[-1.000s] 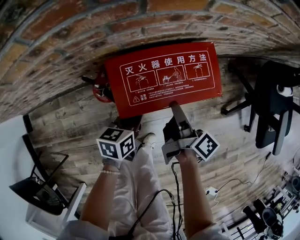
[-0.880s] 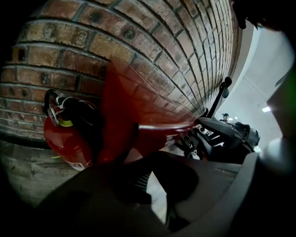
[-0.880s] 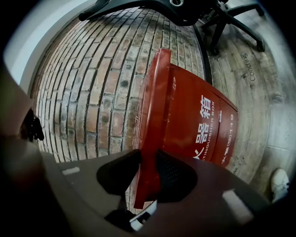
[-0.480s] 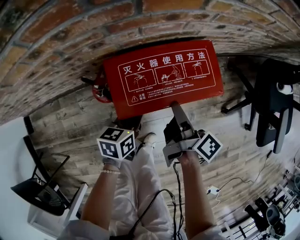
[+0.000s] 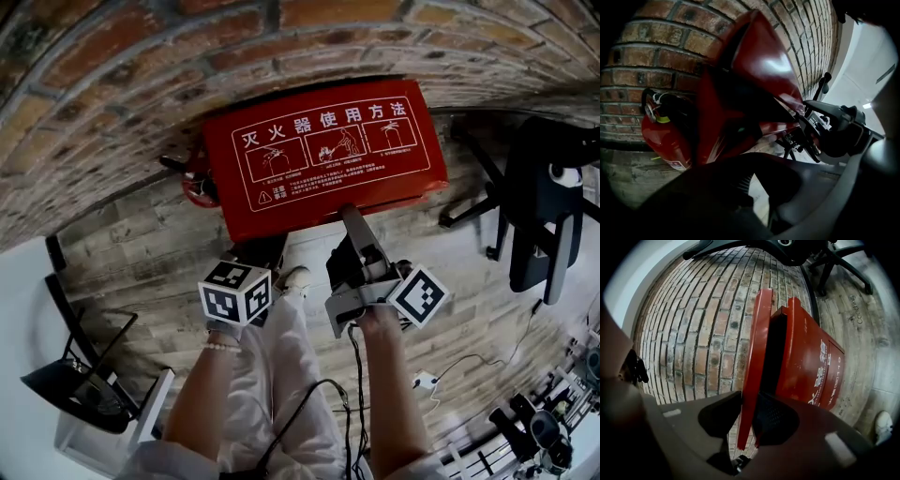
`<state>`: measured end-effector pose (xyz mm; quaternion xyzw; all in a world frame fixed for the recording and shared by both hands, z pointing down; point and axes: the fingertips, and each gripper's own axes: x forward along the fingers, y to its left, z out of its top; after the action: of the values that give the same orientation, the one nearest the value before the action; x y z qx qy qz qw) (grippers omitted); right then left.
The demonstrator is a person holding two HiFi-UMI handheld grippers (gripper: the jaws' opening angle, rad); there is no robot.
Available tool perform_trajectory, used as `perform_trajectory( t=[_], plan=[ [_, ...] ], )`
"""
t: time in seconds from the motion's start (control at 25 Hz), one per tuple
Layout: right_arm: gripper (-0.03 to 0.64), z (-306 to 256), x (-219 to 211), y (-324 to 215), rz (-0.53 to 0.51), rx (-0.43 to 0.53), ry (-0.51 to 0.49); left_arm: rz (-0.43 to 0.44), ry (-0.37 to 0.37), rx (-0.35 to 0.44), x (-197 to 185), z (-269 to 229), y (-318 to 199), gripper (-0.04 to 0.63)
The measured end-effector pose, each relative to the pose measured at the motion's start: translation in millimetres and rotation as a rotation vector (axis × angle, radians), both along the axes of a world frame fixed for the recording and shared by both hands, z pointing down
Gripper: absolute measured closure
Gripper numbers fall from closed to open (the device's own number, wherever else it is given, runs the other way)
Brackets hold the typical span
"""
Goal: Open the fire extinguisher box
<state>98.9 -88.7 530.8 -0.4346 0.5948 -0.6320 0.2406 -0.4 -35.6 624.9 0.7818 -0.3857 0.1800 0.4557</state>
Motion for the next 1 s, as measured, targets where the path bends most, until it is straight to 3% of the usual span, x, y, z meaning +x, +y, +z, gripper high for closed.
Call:
perform_trajectory(
  t=[0.68, 1.0],
  plan=[
    [0.497, -24.9, -1.1, -1.7, -0.008, 0.041, 0.033, 0.010, 0.010, -0.009, 5.5, 5.2, 11.7, 0.595],
    [0.503, -69.0, -7.0, -20.0, -0.028, 0.154, 0.043, 0.006, 0.015, -0.003, 5.8, 2.4, 12.5, 0.597]
  ],
)
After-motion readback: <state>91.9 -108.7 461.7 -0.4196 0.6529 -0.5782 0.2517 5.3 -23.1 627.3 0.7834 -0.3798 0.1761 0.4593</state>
